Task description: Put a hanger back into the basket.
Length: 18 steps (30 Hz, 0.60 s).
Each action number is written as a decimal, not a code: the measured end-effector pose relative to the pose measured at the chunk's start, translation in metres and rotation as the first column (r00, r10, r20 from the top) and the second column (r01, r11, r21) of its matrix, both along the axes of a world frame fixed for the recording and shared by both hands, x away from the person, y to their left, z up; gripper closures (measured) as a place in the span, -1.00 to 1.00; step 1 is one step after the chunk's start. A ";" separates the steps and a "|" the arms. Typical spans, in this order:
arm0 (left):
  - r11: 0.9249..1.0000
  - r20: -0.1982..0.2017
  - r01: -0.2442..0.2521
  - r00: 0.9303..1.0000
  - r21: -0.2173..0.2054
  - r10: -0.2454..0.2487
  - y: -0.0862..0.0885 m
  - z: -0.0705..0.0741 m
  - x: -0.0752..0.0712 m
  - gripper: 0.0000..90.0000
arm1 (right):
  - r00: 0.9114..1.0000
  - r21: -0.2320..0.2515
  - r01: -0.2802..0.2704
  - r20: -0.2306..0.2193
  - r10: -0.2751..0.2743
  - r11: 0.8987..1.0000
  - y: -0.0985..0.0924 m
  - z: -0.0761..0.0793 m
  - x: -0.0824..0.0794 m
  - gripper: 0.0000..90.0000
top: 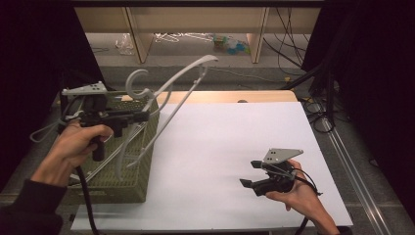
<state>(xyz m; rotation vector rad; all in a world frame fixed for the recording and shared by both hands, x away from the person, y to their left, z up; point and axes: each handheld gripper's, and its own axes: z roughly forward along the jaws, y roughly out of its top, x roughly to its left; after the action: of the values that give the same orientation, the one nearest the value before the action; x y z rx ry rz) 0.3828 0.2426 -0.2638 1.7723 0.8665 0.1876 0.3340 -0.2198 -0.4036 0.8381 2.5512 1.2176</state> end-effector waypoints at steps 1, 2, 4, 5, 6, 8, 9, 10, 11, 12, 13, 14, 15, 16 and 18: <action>1.000 -0.002 -0.015 1.000 0.003 0.015 0.006 0.001 0.000 0.76 | 1.000 -0.001 0.000 -0.001 0.000 1.000 0.000 -0.001 0.000 -0.40; 1.000 0.003 -0.023 1.000 0.006 0.023 0.012 0.001 0.001 0.76 | 1.000 -0.002 -0.002 -0.004 0.002 1.000 0.001 -0.001 0.000 -0.43; 0.999 0.000 -0.046 0.999 0.010 0.046 0.022 0.002 0.002 0.76 | 1.000 -0.003 0.003 -0.005 -0.003 1.000 0.001 -0.002 0.000 -0.46; 0.998 0.000 -0.059 0.998 0.018 0.059 0.028 0.002 0.002 0.76 | 1.000 -0.004 0.001 -0.011 -0.001 1.000 0.002 -0.002 0.000 -0.46; 0.997 0.000 -0.068 0.998 0.024 0.068 0.033 0.001 0.003 0.76 | 1.000 -0.003 -0.004 -0.009 0.004 1.000 0.002 -0.002 0.000 -0.46; 0.996 -0.004 -0.085 0.996 0.032 0.086 0.043 -0.001 0.005 0.76 | 1.000 -0.004 -0.004 -0.008 0.004 1.000 0.003 -0.003 0.000 -0.46; 0.995 -0.006 -0.092 0.996 0.037 0.092 0.047 -0.002 0.006 0.76 | 1.000 -0.007 -0.005 -0.011 0.005 1.000 0.003 -0.004 0.000 -0.46; 0.994 -0.004 -0.101 0.995 0.048 0.101 0.051 -0.003 0.007 0.76 | 1.000 -0.009 -0.006 -0.010 0.006 1.000 0.003 -0.004 0.000 -0.46; 0.993 -0.002 -0.107 0.994 0.054 0.107 0.054 -0.004 0.007 0.76 | 1.000 -0.012 -0.009 -0.012 0.009 1.000 0.003 -0.005 0.000 -0.46; 0.991 -0.006 -0.115 0.993 0.063 0.116 0.060 -0.006 0.008 0.76 | 1.000 -0.012 -0.010 -0.012 0.010 1.000 0.003 -0.005 0.001 -0.46; 0.991 -0.008 -0.119 0.993 0.065 0.120 0.064 -0.009 0.009 0.76 | 1.000 -0.012 -0.006 -0.019 0.006 1.000 0.003 -0.005 0.000 -0.46; 0.990 -0.013 -0.124 0.992 0.066 0.125 0.066 -0.010 0.009 0.76 | 1.000 -0.011 -0.009 -0.021 0.008 1.000 0.003 -0.005 0.000 -0.46; 0.988 -0.016 -0.130 0.991 0.078 0.131 0.070 -0.014 0.010 0.76 | 1.000 -0.012 -0.007 -0.022 0.007 1.000 0.003 -0.005 0.000 -0.46; 0.987 -0.018 -0.136 0.990 0.087 0.138 0.073 -0.017 0.011 0.76 | 1.000 -0.010 -0.006 -0.026 0.005 1.000 0.003 -0.005 0.000 -0.46; 0.984 -0.024 -0.143 0.989 0.109 0.146 0.079 -0.022 0.013 0.76 | 1.000 -0.012 -0.008 -0.021 0.008 1.000 0.003 -0.006 0.001 -0.46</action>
<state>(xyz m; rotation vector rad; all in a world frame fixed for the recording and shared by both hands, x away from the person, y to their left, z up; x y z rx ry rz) 0.3953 0.3212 -0.2854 1.8167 1.0259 0.3060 0.3350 -0.2167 -0.4091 0.8440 2.5783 1.2006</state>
